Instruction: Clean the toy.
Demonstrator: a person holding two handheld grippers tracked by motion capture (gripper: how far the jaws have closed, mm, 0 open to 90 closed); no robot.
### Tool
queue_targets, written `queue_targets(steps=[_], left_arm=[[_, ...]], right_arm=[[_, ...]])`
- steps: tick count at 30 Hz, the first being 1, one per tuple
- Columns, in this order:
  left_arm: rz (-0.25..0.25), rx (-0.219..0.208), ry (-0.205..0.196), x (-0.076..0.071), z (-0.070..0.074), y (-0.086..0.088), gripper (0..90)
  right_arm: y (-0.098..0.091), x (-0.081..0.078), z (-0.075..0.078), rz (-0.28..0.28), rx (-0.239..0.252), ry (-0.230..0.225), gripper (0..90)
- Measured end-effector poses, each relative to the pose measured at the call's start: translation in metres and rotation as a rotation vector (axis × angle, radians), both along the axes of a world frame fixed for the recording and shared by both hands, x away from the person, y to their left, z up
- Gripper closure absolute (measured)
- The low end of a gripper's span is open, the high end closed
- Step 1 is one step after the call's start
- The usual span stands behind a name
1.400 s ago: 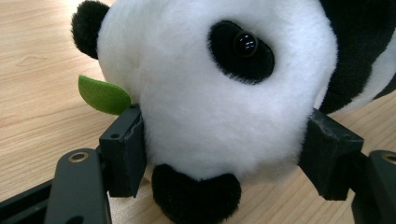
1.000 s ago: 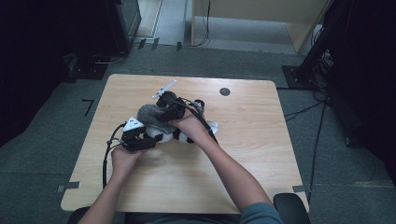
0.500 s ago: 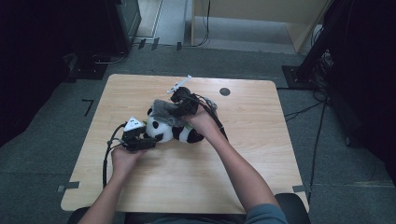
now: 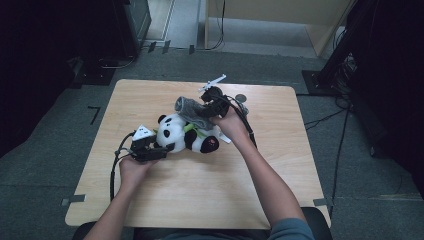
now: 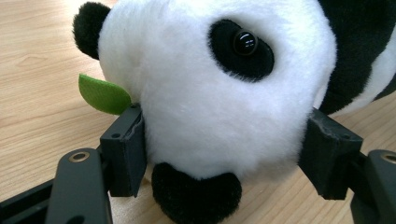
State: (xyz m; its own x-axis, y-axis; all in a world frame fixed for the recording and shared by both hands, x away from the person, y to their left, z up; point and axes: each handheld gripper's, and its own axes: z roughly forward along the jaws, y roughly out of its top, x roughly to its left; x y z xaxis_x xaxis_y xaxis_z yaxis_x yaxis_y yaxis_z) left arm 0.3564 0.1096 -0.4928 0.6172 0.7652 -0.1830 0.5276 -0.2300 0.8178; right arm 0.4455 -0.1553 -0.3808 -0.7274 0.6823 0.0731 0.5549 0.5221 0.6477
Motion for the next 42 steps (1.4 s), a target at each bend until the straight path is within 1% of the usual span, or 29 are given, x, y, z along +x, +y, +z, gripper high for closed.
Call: queue_targets(steps=[1, 2, 3, 4, 8, 11, 14, 15, 16, 17, 19, 22, 23, 25, 26, 29, 31, 33, 36, 39, 40, 41, 42], left_arm=[[0.001, 0.002, 0.0, 0.0, 0.0, 0.0, 26.4], [0.0, 0.007, -0.004, -0.001, 0.0, -0.001, 26.4], [-0.002, 0.01, -0.006, -0.001, 0.0, -0.001, 26.2], [-0.003, 0.01, -0.006, -0.001, 0.0, -0.001, 26.1], [-0.004, 0.008, -0.005, -0.001, 0.0, 0.0, 26.1], [-0.006, 0.009, -0.005, -0.001, 0.0, 0.0, 26.1], [-0.007, 0.008, -0.005, 0.0, 0.0, 0.0, 26.0], [-0.008, 0.006, -0.005, 0.0, -0.001, 0.0, 25.9], [-0.008, 0.004, -0.004, 0.0, -0.001, 0.0, 25.7], [-0.007, 0.003, -0.004, 0.0, -0.001, 0.0, 25.7], [-0.007, -0.001, -0.002, 0.0, -0.001, 0.0, 25.6], [-0.007, -0.001, -0.002, 0.0, -0.001, 0.0, 25.6], [-0.007, -0.001, -0.002, 0.0, -0.001, 0.0, 25.6], [-0.007, -0.001, -0.001, 0.0, -0.001, 0.0, 25.6], [-0.007, -0.003, -0.001, 0.0, -0.001, 0.0, 25.6], [-0.004, -0.006, 0.0, 0.0, -0.001, 0.0, 25.6], [-0.004, -0.004, -0.002, 0.0, -0.001, 0.0, 25.6], [-0.006, -0.002, -0.003, 0.0, -0.001, 0.0, 25.6], [-0.005, -0.002, -0.004, 0.0, -0.001, 0.0, 25.6], [-0.005, -0.003, -0.004, 0.0, -0.001, 0.0, 25.5], [-0.005, -0.002, -0.004, 0.0, -0.001, 0.0, 25.5], [-0.005, -0.001, -0.003, -0.001, -0.001, 0.0, 25.4], [-0.004, -0.001, -0.004, -0.001, -0.001, 0.0, 25.3]], right_arm=[[0.0, 0.0, 0.001, 0.006, 0.005, -0.003, 73.2], [0.0, -0.001, 0.004, 0.012, 0.02, -0.004, 73.3], [-0.001, -0.002, 0.007, 0.013, 0.037, -0.017, 73.5], [-0.003, -0.003, 0.011, 0.007, 0.05, -0.031, 73.6], [-0.013, -0.005, 0.025, -0.018, 0.069, -0.068, 73.7], [-0.027, -0.003, 0.032, -0.055, 0.078, -0.104, 73.6], [-0.044, 0.001, 0.035, -0.105, 0.081, -0.123, 73.6], [-0.049, 0.003, 0.035, -0.117, 0.079, -0.12, 73.3], [-0.056, 0.006, 0.03, -0.132, 0.087, -0.102, 73.3], [-0.056, 0.006, 0.03, -0.132, 0.087, -0.102, 73.3], [-0.058, 0.007, 0.022, -0.135, 0.088, -0.078, 73.1], [-0.055, 0.007, 0.009, -0.126, 0.066, -0.055, 71.9], [-0.053, 0.007, 0.005, -0.12, 0.069, -0.057, 70.9], [-0.051, 0.007, 0.0, -0.121, 0.077, -0.045, 66.7], [-0.05, 0.007, -0.001, -0.12, 0.079, -0.042, 65.4], [-0.047, 0.006, -0.004, -0.116, 0.053, -0.055, 67.4], [-0.049, 0.005, -0.005, -0.121, 0.049, -0.06, 68.7], [-0.053, 0.004, -0.006, -0.125, 0.048, -0.054, 69.5], [-0.061, 0.003, -0.01, -0.137, 0.059, -0.049, 71.4], [-0.068, 0.0, -0.013, -0.149, 0.069, -0.034, 72.0], [-0.07, 0.0, -0.014, -0.151, 0.066, -0.033, 71.9], [-0.072, 0.0, -0.015, -0.16, 0.061, -0.018, 71.9], [-0.074, 0.0, -0.016, -0.163, 0.056, -0.015, 71.9]])
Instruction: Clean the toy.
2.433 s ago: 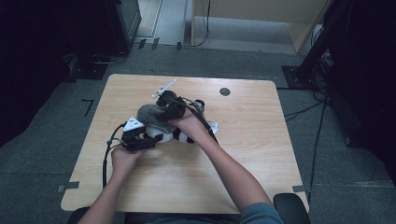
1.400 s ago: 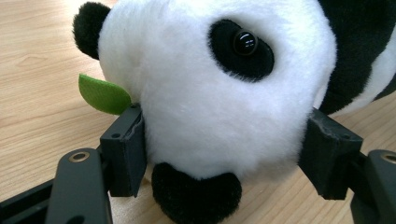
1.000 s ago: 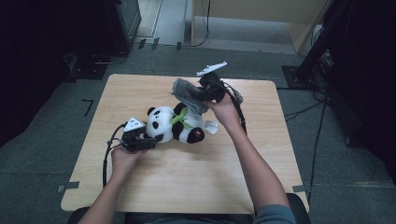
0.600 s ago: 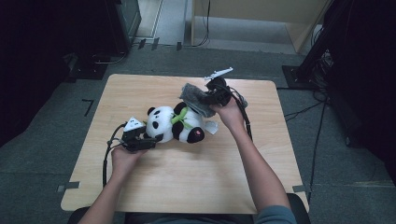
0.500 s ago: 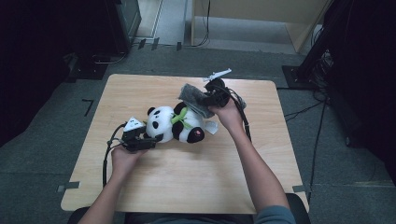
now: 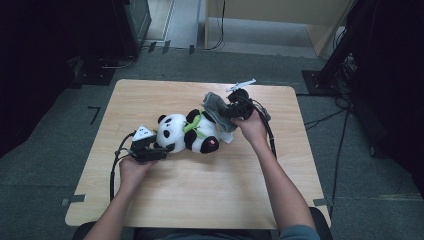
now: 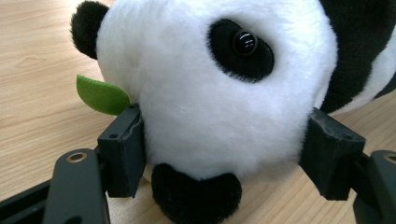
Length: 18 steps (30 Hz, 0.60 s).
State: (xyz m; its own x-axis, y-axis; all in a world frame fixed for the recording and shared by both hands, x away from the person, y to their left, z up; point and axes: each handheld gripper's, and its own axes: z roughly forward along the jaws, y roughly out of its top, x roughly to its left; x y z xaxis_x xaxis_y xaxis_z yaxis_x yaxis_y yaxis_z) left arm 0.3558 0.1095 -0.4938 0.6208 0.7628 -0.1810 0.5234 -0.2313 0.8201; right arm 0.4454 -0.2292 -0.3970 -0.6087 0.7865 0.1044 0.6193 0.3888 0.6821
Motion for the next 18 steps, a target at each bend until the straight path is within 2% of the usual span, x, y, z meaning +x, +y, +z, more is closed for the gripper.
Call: queue_targets(steps=[2, 9, 11, 14, 16, 17, 18], left_arm=[[0.0, 0.003, -0.002, 0.0, 0.0, 0.0, 25.3], [-0.002, 0.002, 0.0, 0.0, 0.0, 0.0, 25.3], [-0.003, 0.002, 0.0, 0.0, 0.0, 0.0, 25.3], [-0.004, 0.002, 0.0, 0.0, 0.0, 0.001, 25.3], [-0.005, 0.003, -0.001, 0.0, 0.0, 0.001, 25.3], [-0.004, 0.001, -0.002, 0.0, 0.0, 0.0, 25.4], [-0.005, 0.003, -0.001, 0.0, 0.0, 0.0, 25.4]], right_arm=[[-0.005, -0.001, -0.003, -0.01, 0.0, -0.003, 72.2], [-0.018, -0.002, -0.014, -0.046, -0.018, 0.051, 71.6], [-0.022, -0.001, -0.013, -0.055, -0.008, 0.051, 71.5], [-0.026, -0.003, -0.006, -0.061, 0.009, 0.019, 71.7], [-0.027, -0.006, 0.002, -0.065, 0.042, -0.016, 72.0], [-0.027, -0.008, 0.011, -0.065, 0.073, -0.034, 72.2], [-0.027, -0.008, 0.011, -0.065, 0.073, -0.034, 72.2]])
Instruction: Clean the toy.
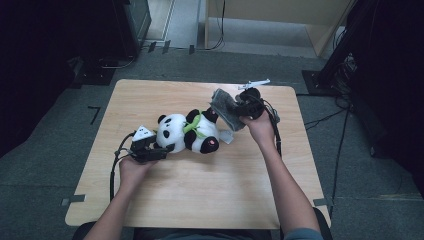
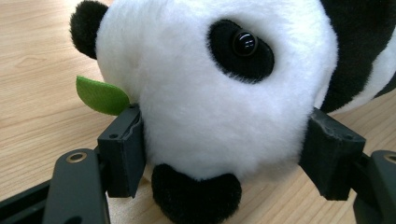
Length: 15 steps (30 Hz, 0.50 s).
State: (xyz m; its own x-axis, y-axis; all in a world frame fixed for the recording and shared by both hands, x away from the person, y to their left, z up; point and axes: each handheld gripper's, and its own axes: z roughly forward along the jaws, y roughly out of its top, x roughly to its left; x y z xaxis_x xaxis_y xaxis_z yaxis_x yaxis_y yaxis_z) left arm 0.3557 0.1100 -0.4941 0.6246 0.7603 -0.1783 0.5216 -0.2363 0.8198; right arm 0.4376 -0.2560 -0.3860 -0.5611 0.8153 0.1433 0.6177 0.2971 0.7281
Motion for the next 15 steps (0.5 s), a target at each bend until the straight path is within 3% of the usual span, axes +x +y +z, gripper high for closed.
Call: queue_targets(steps=[7, 15], left_arm=[[-0.001, 0.002, -0.002, 0.0, 0.0, 0.0, 25.3], [-0.001, -0.002, -0.002, 0.0, 0.0, 0.0, 25.3]], right_arm=[[0.027, -0.001, 0.021, 0.066, 0.008, -0.044, 72.2], [0.053, 0.005, 0.005, 0.102, 0.002, -0.012, 71.8]])
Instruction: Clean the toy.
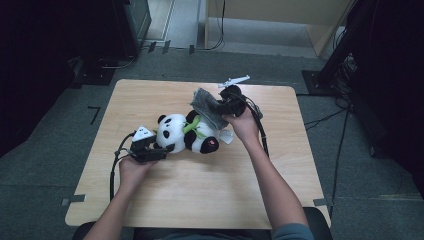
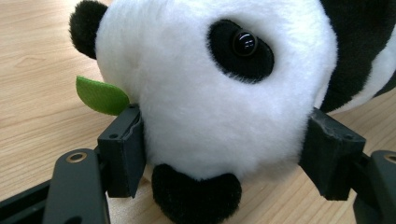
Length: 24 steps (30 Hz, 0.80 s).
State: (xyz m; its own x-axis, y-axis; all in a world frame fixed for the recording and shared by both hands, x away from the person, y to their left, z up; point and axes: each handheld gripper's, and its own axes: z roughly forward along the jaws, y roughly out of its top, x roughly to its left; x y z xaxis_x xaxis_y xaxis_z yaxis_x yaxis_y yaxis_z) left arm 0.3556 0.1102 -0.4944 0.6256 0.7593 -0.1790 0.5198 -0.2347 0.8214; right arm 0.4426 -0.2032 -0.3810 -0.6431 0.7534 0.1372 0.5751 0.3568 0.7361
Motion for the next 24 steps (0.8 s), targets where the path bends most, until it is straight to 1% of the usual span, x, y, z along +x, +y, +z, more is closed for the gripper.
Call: queue_targets(steps=[1, 3, 5, 7, 11, 13, 16, 19, 21, 24], left_arm=[[-0.001, 0.0, -0.001, 0.0, 0.0, 0.0, 25.3], [0.0, 0.0, -0.001, 0.0, 0.0, 0.0, 25.3], [-0.001, 0.001, -0.003, 0.0, 0.0, 0.0, 25.3], [-0.001, 0.002, -0.004, 0.0, 0.0, 0.0, 25.3], [0.0, 0.0, -0.003, 0.0, 0.0, 0.0, 25.3], [0.0, -0.002, -0.002, 0.0, 0.0, 0.0, 25.3], [-0.002, -0.002, -0.002, 0.0, 0.0, 0.0, 25.3], [-0.003, -0.001, -0.002, 0.0, 0.0, 0.0, 25.3], [-0.002, -0.002, -0.001, 0.0, 0.0, 0.0, 25.3], [-0.003, -0.001, -0.001, 0.0, 0.0, 0.0, 25.3]], right_arm=[[0.001, 0.0, -0.002, 0.002, 0.001, 0.006, 71.8], [0.0, 0.0, -0.006, 0.001, -0.012, -0.003, 71.7], [-0.002, -0.002, -0.008, 0.0, -0.005, -0.002, 71.4], [-0.008, -0.003, -0.01, -0.006, 0.006, 0.018, 71.4], [-0.013, -0.006, -0.014, -0.014, -0.007, 0.018, 71.4], [-0.018, -0.007, -0.017, -0.02, 0.003, 0.022, 71.4], [-0.024, -0.01, -0.022, -0.03, 0.014, 0.043, 71.4], [-0.029, -0.014, -0.027, -0.037, 0.018, 0.042, 71.9], [-0.033, -0.016, -0.03, -0.042, 0.011, 0.058, 71.9], [-0.037, -0.017, -0.032, -0.053, 0.0, 0.058, 72.0]])
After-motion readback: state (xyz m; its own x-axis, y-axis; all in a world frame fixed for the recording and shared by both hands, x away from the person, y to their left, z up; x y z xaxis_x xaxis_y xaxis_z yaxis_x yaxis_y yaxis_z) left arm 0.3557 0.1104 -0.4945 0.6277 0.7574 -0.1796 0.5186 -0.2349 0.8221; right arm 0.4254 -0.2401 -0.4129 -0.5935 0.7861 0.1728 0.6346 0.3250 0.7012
